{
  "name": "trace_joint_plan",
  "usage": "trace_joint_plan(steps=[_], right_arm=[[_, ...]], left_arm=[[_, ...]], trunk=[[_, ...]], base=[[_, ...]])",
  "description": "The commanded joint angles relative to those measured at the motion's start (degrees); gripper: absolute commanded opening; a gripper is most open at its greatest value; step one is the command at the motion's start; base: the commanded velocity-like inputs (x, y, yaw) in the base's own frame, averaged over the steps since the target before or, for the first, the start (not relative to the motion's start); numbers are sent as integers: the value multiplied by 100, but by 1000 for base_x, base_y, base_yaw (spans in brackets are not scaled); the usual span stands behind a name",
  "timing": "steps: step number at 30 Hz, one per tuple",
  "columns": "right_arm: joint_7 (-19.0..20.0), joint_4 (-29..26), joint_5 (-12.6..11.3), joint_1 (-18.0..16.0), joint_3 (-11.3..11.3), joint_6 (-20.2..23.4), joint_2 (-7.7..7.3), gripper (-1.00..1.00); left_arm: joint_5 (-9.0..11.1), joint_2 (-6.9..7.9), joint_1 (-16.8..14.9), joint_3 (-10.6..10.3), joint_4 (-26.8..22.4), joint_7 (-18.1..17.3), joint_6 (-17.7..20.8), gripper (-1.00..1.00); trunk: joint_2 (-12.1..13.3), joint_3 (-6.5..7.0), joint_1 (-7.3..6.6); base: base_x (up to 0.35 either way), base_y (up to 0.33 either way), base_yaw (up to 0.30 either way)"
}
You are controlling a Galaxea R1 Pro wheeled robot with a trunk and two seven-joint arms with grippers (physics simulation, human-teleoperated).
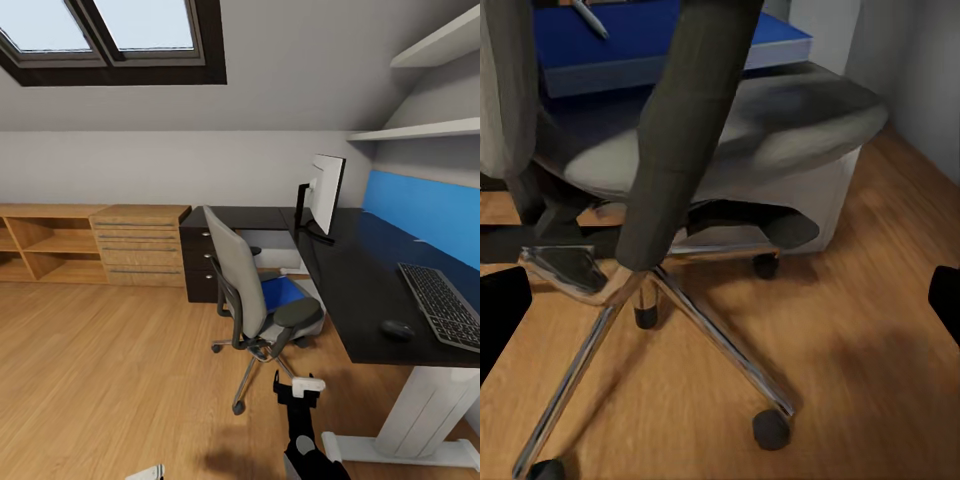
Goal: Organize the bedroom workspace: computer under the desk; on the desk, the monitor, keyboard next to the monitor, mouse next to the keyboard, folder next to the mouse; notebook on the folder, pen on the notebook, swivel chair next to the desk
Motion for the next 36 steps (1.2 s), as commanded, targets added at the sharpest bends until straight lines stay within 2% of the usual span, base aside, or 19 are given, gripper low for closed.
trace_joint_plan(steps=[1,7,12,20,26,29,31,36], right_arm=[[-26,79,34,-96,23,17,-4,100],[27,215,27,-321,16,53,-126,100],[39,262,-12,-491,4,96,-234,100],[54,298,-393,-556,-11,83,-292,100],[139,365,-545,-561,-24,80,-537,100],[159,363,-610,-577,-28,96,-554,100],[171,373,-646,-700,-30,136,-558,100],[180,391,-667,-1115,-31,392,-577,100]], left_arm=[[53,-3,-3,1,1,10,-27,100],[54,-9,-3,-3,-1,13,-28,100],[54,-14,-3,-3,-2,13,-25,100],[54,-15,-3,-3,-1,13,-20,100],[61,-23,-3,-3,-1,13,-20,100],[58,-24,-3,-3,-3,13,-20,100],[56,-24,-3,-3,-7,13,-20,100],[54,-24,-3,-3,-9,13,-21,100]], trunk=[[-2,-6,-1],[-2,-6,-1],[-203,-95,109],[-524,-239,285],[-764,-347,416],[-885,-401,482],[-965,-436,526],[-965,-436,526]], base=[[4,4,0],[1,1,0],[0,0,0],[0,0,0],[0,0,0],[0,0,0],[0,0,0],[0,0,0]])
